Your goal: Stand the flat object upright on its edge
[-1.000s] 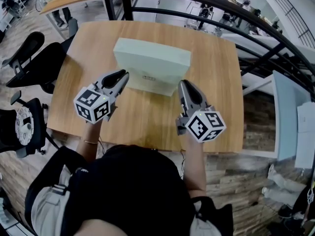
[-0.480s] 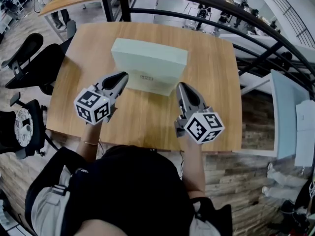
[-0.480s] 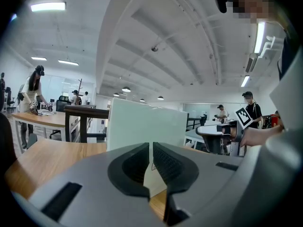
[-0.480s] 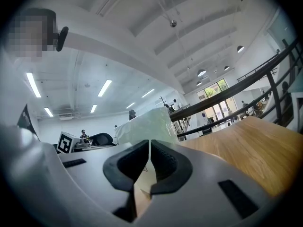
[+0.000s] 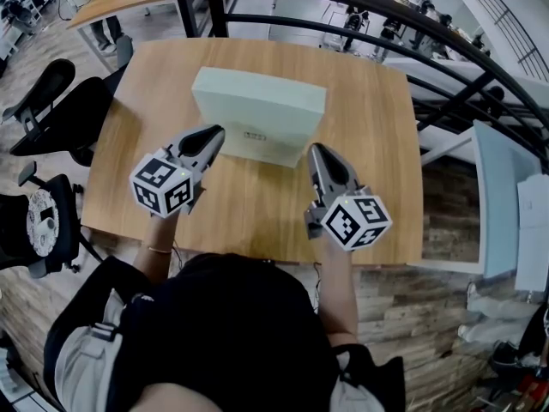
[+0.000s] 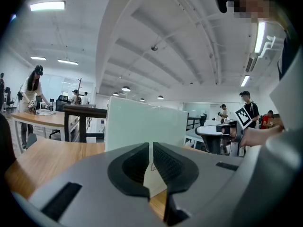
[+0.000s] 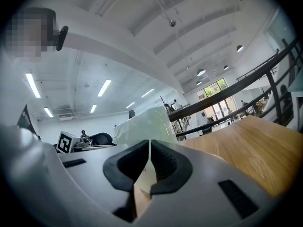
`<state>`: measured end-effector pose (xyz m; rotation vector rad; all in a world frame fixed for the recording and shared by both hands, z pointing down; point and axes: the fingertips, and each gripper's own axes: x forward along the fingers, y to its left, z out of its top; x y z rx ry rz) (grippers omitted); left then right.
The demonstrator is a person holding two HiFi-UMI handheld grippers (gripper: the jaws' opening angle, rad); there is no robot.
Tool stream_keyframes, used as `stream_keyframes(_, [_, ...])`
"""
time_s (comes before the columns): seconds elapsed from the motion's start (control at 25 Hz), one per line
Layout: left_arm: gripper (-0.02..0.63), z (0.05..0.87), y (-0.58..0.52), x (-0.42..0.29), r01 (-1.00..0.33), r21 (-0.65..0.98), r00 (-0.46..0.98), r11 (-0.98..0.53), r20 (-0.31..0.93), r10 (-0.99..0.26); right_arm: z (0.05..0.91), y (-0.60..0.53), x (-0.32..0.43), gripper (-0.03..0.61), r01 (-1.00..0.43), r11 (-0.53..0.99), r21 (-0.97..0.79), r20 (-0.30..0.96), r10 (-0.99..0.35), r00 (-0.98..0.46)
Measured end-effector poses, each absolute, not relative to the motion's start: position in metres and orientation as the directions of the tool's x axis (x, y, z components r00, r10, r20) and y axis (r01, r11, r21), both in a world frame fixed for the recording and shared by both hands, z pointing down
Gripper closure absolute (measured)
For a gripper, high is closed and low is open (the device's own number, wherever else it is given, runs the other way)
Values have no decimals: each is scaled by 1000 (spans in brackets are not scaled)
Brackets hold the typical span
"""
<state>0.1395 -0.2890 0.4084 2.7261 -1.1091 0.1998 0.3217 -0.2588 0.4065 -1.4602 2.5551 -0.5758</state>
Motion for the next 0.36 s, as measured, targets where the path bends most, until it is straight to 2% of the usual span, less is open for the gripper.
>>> stream_keyframes(0.36, [575, 409, -293, 137, -694, 133, 719, -708, 193, -668, 409, -263, 315, 548, -800, 452, -395, 73, -852, -518])
